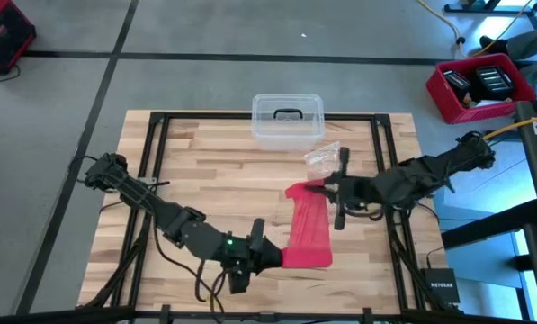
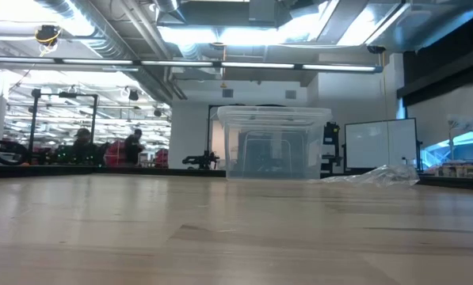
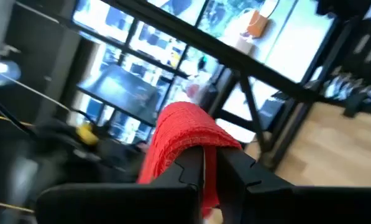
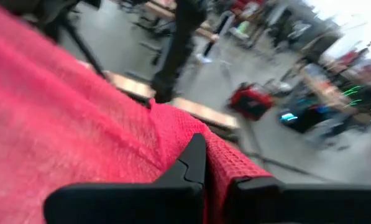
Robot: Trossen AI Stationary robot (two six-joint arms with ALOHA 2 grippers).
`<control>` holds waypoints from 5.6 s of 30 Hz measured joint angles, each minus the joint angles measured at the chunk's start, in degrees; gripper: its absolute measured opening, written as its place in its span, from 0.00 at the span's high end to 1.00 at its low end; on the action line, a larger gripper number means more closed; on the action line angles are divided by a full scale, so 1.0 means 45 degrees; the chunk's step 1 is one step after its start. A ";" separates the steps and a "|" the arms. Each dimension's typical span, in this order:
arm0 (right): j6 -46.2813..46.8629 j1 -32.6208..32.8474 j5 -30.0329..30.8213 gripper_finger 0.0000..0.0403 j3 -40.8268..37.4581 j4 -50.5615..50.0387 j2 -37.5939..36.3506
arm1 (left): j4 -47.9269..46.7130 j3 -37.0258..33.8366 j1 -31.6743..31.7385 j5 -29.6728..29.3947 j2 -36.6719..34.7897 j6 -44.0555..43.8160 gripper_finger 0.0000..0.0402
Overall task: Roll bandage
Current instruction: Roll the red bandage
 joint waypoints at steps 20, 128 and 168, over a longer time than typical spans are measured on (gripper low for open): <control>0.4301 -0.0240 -0.2425 0.67 -0.0584 -0.0393 0.0377 | -0.0490 0.0565 0.0586 -0.1351 -0.0479 0.0875 0.96; -0.8598 0.1193 0.2204 0.99 -0.7318 1.5522 -0.1531 | -0.3608 0.0565 0.1907 0.1497 -0.0606 -0.8558 0.96; -0.6394 0.1180 0.3911 0.99 -0.7021 1.1488 -0.2542 | 0.0664 0.0555 0.1524 0.3165 -0.0319 -0.4823 0.96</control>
